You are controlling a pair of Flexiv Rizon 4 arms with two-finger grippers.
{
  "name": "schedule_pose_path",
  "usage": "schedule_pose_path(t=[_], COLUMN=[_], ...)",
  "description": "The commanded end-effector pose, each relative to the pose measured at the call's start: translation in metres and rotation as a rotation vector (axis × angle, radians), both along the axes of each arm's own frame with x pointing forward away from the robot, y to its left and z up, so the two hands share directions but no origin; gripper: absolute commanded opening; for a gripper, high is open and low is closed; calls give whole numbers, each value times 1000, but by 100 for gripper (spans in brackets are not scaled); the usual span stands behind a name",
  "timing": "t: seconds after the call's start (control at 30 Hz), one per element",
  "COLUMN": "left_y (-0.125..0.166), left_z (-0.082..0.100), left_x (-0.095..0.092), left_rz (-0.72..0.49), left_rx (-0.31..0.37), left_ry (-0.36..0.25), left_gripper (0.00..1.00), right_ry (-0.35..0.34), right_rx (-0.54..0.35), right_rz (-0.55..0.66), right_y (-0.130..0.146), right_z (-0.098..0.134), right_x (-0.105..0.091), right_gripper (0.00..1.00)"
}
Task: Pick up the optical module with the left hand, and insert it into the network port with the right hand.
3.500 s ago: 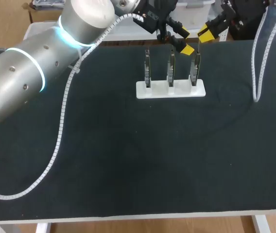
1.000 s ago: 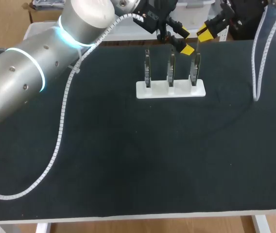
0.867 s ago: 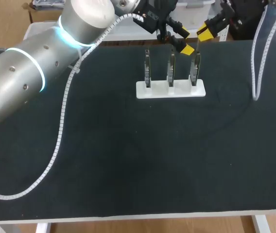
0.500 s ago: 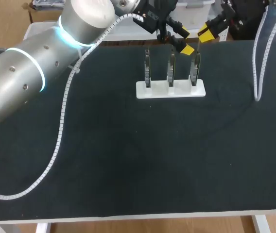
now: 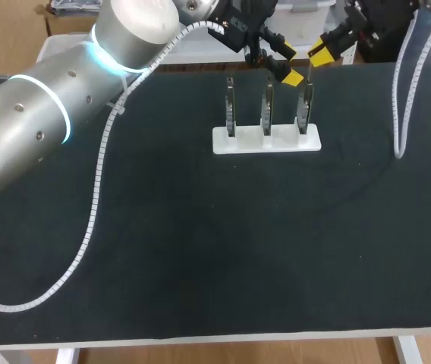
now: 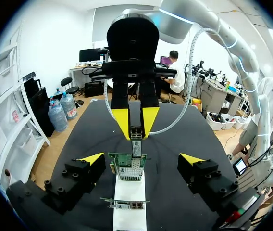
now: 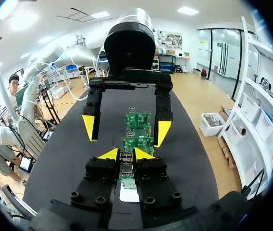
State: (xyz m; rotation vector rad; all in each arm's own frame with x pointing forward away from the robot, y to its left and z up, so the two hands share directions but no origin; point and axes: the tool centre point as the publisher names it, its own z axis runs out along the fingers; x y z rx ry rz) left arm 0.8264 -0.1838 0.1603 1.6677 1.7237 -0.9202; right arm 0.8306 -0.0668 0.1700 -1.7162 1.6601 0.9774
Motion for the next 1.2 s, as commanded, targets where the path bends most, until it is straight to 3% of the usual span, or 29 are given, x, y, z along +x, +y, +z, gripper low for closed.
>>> schedule_pose_path(t=[0.03, 1.2], left_y=[-4, -4], left_z=[1, 1], left_x=[10, 10], left_rz=[-37, -37], left_rx=[7, 7], left_ry=[31, 31], left_gripper=[100, 100], right_ry=[366, 347], right_rx=[17, 20], right_rz=[497, 482], right_y=[-1, 2], right_z=[0, -2], right_x=[8, 8], right_gripper=[0, 0])
